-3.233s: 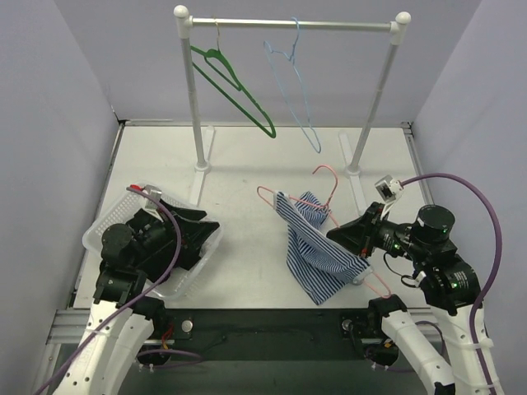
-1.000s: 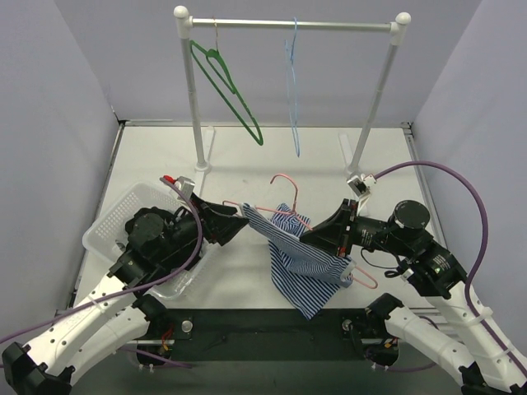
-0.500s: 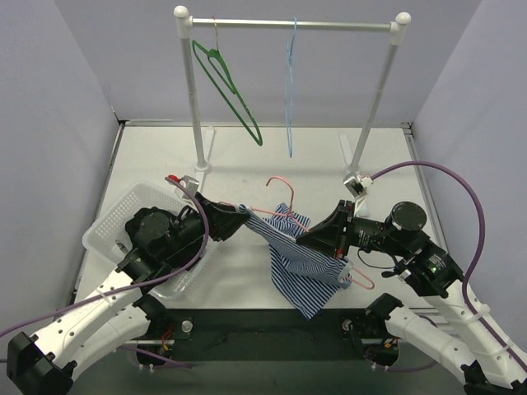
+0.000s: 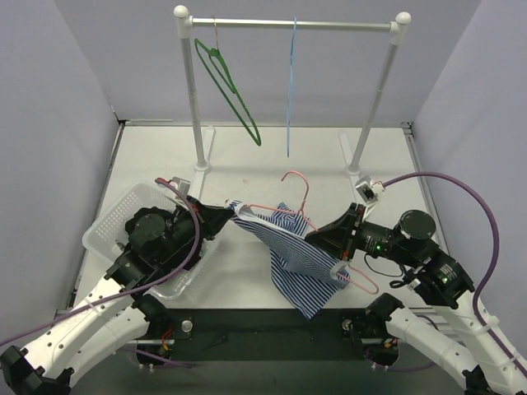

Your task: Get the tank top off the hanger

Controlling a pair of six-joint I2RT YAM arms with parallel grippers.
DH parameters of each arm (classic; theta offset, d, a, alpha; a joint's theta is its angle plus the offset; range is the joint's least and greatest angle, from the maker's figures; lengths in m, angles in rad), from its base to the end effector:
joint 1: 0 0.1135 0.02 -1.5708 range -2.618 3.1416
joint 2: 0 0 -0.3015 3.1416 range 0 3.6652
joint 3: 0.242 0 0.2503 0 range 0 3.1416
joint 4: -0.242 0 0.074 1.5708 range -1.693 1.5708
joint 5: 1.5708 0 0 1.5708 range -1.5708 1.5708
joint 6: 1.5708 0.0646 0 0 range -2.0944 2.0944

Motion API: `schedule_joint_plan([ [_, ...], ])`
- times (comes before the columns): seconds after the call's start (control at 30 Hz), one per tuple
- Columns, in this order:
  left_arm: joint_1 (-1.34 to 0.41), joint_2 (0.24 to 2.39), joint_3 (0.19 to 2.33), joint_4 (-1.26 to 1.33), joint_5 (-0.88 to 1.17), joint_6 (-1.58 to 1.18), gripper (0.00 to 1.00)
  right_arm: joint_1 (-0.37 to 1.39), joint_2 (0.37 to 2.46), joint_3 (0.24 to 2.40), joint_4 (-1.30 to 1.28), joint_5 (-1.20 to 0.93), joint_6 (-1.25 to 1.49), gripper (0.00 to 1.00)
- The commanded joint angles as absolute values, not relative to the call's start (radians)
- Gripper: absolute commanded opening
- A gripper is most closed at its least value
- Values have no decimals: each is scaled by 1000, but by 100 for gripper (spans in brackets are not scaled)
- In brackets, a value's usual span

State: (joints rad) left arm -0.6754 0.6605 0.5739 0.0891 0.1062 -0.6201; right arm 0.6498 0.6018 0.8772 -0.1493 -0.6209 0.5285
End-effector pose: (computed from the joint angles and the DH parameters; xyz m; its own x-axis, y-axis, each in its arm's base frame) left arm 0.1264 -0.1100 0.3376 -0.4078 -0.4137 -0.8140 0.5744 0.5767 -0.5809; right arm 0.0685 0.0992 0.4239 -0.3934 0.2162 -0.8936 -0.8723 0.2193 0.4371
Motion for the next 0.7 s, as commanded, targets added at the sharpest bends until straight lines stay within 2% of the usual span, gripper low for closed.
schedule_joint_plan([
  [0.0, -676, 634, 650, -32, -25, -557, 0, 658, 542, 934, -182, -574, 477, 0],
  [0.4, -652, 730, 724, -124, -63, -555, 0, 658, 471, 1011, -270, -649, 425, 0],
  [0.67, -516, 784, 810, -192, 53, -580, 0, 658, 449, 1034, -282, -698, 428, 0],
])
